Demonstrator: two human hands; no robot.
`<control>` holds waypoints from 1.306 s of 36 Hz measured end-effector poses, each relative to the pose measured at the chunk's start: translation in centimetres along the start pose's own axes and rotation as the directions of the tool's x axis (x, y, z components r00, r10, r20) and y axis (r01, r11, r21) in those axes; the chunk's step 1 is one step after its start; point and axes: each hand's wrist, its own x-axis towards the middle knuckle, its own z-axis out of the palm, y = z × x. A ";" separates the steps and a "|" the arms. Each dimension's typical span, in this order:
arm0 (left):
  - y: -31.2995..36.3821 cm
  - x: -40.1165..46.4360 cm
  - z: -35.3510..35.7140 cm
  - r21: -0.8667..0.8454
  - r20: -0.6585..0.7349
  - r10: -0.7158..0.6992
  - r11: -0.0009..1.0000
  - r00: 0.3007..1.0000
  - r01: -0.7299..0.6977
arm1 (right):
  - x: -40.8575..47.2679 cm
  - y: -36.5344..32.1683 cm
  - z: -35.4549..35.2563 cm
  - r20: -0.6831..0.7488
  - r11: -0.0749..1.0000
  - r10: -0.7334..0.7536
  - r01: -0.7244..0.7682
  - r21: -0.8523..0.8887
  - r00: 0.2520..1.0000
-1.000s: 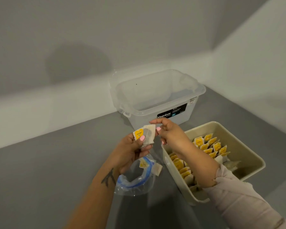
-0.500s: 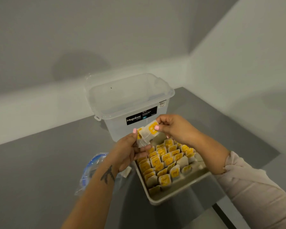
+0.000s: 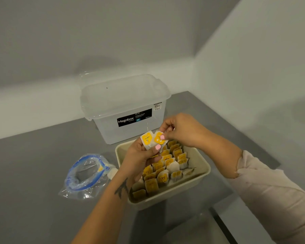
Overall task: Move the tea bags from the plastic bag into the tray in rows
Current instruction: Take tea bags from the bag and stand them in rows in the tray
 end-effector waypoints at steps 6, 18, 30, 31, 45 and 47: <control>-0.6 -0.5 0.0 -0.019 -0.057 0.001 1.000 0.998 -0.002 | -1.4 1.5 -0.3 -0.043 1.000 -0.003 0.004 0.014 0.999; -1.4 -0.5 -2.5 0.001 -0.244 0.039 0.999 0.969 -0.040 | -2.3 3.0 2.9 0.252 0.968 0.080 -0.015 -0.250 0.964; -1.5 -1.0 -3.0 0.078 -0.275 0.028 0.997 0.961 -0.007 | -2.4 4.6 7.6 0.331 0.891 0.107 0.058 -0.451 0.937; -1.4 -1.0 -3.0 0.083 -0.277 0.024 0.997 0.960 -0.001 | -2.4 4.7 7.8 0.332 0.889 0.109 0.057 -0.454 0.937; -1.3 -1.3 -2.4 0.109 -0.262 0.006 0.994 0.965 0.023 | -2.1 5.0 9.2 0.298 0.878 0.126 0.034 -0.478 0.946; -1.3 -1.3 -2.3 0.110 -0.260 -0.003 0.993 0.966 0.033 | -2.2 5.0 9.1 0.291 0.878 0.124 0.032 -0.478 0.949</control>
